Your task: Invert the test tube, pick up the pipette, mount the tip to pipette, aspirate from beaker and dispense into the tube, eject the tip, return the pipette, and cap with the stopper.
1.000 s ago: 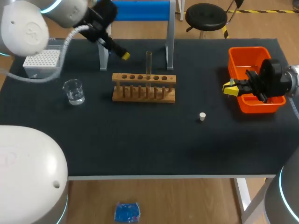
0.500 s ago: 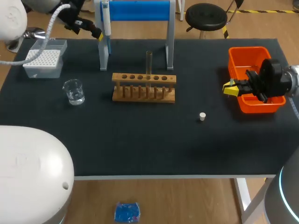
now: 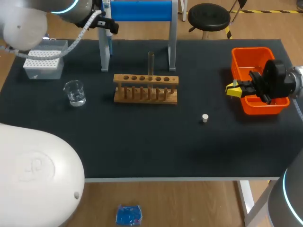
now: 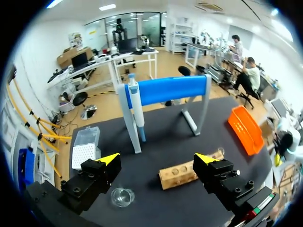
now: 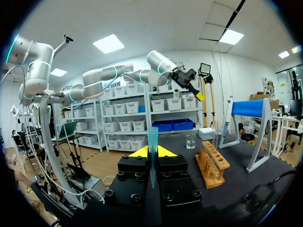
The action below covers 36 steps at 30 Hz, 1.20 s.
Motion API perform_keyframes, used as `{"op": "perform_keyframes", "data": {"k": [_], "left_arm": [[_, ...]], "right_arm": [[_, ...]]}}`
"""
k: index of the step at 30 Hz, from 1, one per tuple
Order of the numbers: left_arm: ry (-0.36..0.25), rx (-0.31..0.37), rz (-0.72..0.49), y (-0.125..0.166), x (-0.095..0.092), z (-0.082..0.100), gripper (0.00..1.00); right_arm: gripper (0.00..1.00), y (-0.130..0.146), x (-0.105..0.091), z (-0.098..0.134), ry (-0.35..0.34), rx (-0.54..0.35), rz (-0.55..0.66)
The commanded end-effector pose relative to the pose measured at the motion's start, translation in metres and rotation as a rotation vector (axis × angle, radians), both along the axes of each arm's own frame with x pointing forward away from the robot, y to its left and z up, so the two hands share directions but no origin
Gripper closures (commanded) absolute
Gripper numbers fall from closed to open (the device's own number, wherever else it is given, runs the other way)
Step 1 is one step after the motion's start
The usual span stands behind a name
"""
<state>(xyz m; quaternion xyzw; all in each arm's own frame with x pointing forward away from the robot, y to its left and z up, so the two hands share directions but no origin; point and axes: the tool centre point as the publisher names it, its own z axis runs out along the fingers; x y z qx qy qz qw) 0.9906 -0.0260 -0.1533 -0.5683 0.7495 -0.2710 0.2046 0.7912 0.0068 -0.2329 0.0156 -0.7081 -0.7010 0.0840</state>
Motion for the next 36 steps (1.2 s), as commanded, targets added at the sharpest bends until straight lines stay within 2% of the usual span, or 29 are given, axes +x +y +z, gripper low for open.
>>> {"op": "perform_keyframes", "data": {"k": [1, 5, 13, 36], "left_arm": [[-0.016, -0.001, 0.033, -0.009, 0.016, -0.014, 0.00], [-0.047, -0.031, 0.073, -0.012, 0.026, -0.023, 0.00], [-0.104, -0.044, 0.067, -0.016, 0.047, -0.035, 0.00], [-0.230, -0.071, 0.114, -0.012, 0.120, -0.037, 0.00]], "right_arm": [[1.00, -0.001, -0.001, 0.001, 0.000, -0.002, 0.001], [1.00, -0.001, -0.001, 0.001, 0.000, -0.002, 0.001], [1.00, -0.001, -0.001, 0.001, 0.000, -0.002, 0.001], [1.00, -0.001, -0.001, 0.001, 0.000, -0.002, 0.001]]}}
